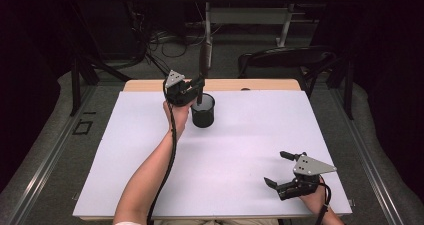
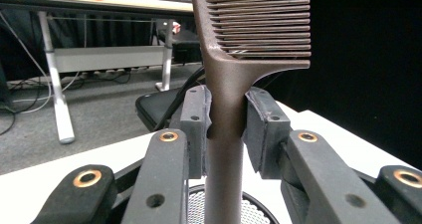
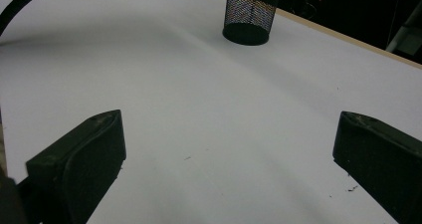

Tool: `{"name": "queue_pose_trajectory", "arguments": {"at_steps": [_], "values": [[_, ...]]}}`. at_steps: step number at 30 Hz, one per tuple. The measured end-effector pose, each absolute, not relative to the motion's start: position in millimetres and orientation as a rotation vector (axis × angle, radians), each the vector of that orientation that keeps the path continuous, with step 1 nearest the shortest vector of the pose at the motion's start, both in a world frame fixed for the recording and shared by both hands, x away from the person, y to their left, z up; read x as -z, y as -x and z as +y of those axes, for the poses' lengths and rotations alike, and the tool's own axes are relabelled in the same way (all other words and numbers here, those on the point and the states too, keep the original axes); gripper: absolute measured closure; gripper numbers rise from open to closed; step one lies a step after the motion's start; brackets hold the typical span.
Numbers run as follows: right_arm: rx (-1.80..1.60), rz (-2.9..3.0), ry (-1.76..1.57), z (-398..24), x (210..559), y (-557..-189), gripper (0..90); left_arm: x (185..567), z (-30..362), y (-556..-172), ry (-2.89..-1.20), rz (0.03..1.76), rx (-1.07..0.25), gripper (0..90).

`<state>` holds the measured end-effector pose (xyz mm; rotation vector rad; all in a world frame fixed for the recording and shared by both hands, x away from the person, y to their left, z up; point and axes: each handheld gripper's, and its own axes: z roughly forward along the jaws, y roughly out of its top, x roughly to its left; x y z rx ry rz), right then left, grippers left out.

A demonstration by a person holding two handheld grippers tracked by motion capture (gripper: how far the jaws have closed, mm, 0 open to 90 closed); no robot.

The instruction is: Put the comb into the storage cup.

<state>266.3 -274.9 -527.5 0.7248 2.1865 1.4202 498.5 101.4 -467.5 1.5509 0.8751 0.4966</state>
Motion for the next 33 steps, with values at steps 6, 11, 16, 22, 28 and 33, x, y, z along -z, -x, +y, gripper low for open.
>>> {"name": "queue_pose_trajectory", "arguments": {"at_steps": [6,11,16,22,28,33], "values": [[-1.422,2.187,-0.725,-275,528,-267,0.0,471,100,-500,-1.562,0.880,-0.493,72.1],[-1.420,2.188,-0.725,-275,528,-267,0.0,473,99,-500,-1.567,0.886,-0.495,72.1],[-1.417,2.191,-0.728,-275,528,-267,0.0,474,99,-501,-1.570,0.887,-0.490,72.1],[-1.414,2.190,-0.729,-275,528,-267,0.0,478,99,-500,-1.569,0.885,-0.494,72.1],[-1.413,2.190,-0.729,-275,528,-267,0.0,483,100,-500,-1.574,0.892,-0.491,72.1],[-1.413,2.190,-0.729,-275,528,-267,0.0,486,100,-499,-1.577,0.896,-0.491,72.1]]}}
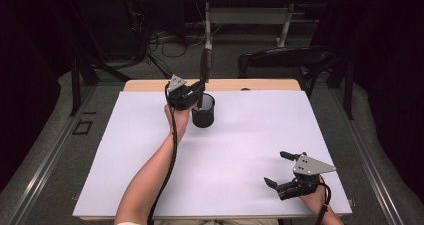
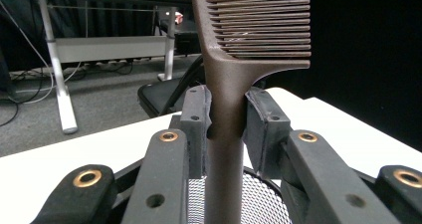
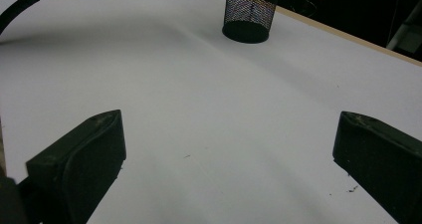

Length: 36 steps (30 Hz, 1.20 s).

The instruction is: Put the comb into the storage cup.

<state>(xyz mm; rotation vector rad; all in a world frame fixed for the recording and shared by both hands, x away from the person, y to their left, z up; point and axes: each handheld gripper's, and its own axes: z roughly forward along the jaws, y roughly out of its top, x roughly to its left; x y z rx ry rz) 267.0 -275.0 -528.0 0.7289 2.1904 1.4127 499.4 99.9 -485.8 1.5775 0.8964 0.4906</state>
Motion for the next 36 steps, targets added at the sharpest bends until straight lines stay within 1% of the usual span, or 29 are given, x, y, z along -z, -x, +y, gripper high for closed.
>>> {"name": "queue_pose_trajectory", "arguments": {"at_steps": [36], "values": [[-1.410,2.192,-0.734,-275,528,-267,0.0,499,100,-496,-1.605,0.907,-0.498,72.1]]}}
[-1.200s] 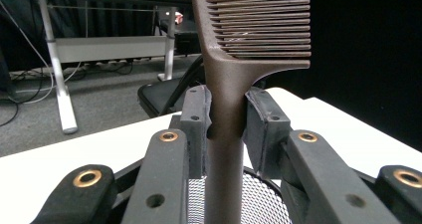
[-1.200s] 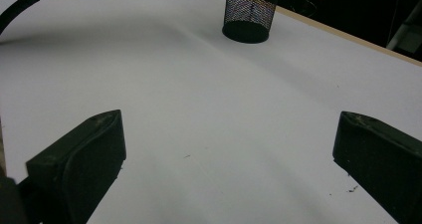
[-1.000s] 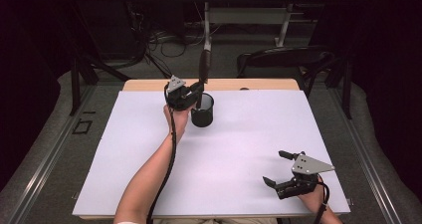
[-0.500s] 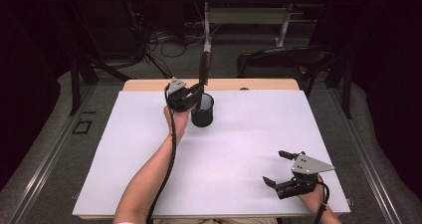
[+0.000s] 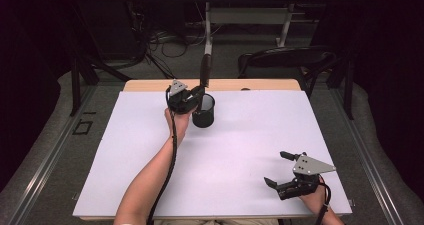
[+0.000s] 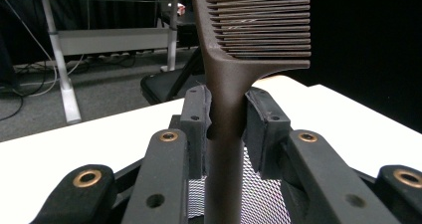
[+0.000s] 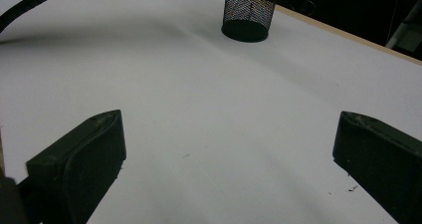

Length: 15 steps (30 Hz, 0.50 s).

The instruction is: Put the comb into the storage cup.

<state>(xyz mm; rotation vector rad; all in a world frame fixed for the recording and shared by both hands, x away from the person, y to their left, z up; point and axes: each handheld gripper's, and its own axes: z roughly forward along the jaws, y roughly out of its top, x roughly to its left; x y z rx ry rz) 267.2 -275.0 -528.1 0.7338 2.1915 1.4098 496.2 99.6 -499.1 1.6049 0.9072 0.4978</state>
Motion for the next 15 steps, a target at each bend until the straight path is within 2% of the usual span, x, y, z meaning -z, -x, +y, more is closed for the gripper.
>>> {"name": "queue_pose_trajectory", "arguments": {"at_steps": [15], "values": [[-1.408,2.195,-0.737,-274.7,528.4,-267.3,0.0,504.4,99.0,-496.1,-1.619,0.904,-0.489,72.1]]}}
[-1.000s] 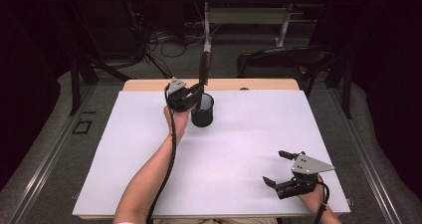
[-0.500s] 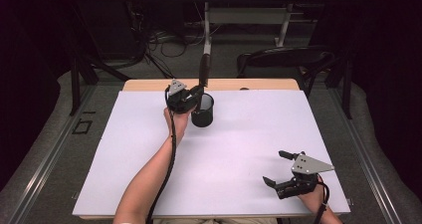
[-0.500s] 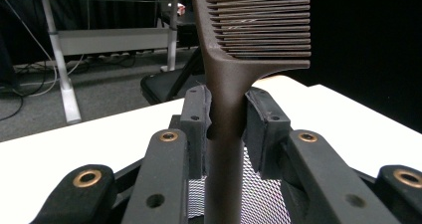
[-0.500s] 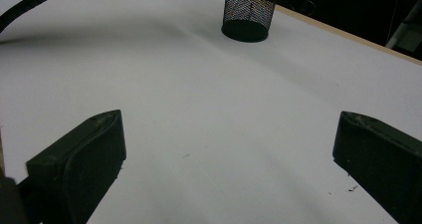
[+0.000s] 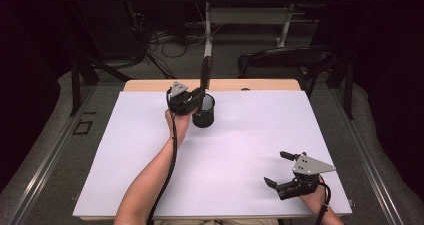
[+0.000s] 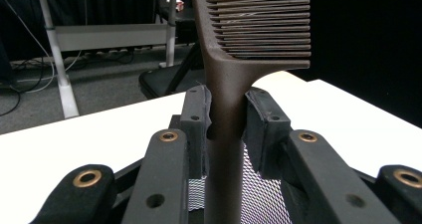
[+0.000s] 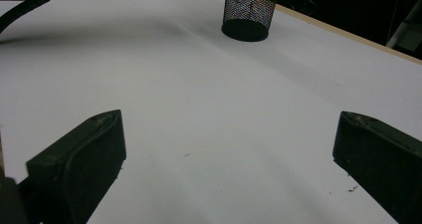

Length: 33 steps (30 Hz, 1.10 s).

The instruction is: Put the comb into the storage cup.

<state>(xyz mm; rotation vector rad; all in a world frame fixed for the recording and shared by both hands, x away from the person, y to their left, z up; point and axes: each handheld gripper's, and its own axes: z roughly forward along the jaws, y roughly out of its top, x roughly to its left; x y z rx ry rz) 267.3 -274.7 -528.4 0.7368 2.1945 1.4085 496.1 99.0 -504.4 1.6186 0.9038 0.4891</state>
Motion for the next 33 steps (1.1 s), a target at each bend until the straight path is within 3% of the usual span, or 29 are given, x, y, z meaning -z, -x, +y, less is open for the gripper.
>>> {"name": "queue_pose_trajectory", "arguments": {"at_steps": [33], "values": [[-1.402,2.193,-0.744,-274.7,528.6,-267.5,0.1,512.6,96.9,-493.0,-1.656,0.896,-0.503,72.0]]}}
